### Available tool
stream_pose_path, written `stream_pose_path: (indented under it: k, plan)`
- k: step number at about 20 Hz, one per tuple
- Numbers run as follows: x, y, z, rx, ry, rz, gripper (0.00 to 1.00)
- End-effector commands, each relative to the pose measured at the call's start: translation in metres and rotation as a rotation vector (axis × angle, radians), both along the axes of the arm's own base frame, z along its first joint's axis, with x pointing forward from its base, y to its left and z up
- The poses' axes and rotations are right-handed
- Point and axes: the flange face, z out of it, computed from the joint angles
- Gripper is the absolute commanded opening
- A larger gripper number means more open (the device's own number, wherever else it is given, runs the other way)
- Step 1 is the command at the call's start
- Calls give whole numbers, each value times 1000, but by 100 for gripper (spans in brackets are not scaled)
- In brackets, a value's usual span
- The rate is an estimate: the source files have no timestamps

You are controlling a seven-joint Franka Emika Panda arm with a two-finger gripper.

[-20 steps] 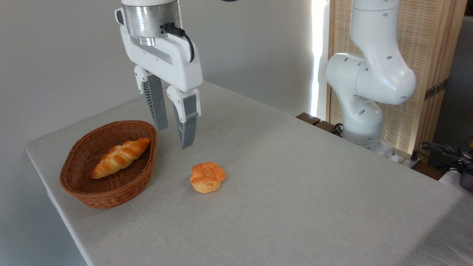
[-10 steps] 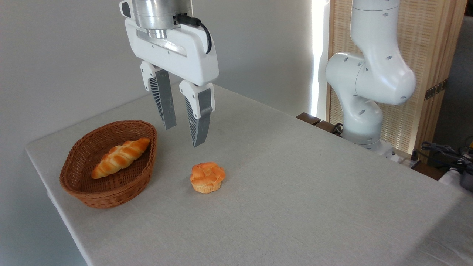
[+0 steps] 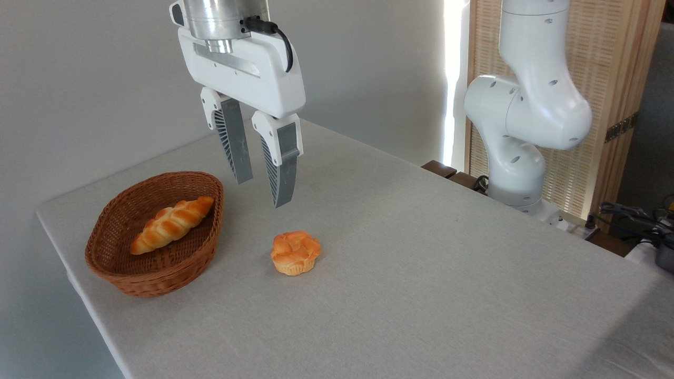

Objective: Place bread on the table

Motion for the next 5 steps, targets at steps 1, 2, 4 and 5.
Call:
stream_pose_path:
  k: [1, 2, 4, 5]
  plan:
    - [-3, 2, 1, 12, 38, 9, 100]
    - [-3, 2, 1, 11, 38, 5, 100]
    - [-3, 4, 1, 11, 38, 7, 100]
    - [-3, 4, 1, 11, 40, 7, 100]
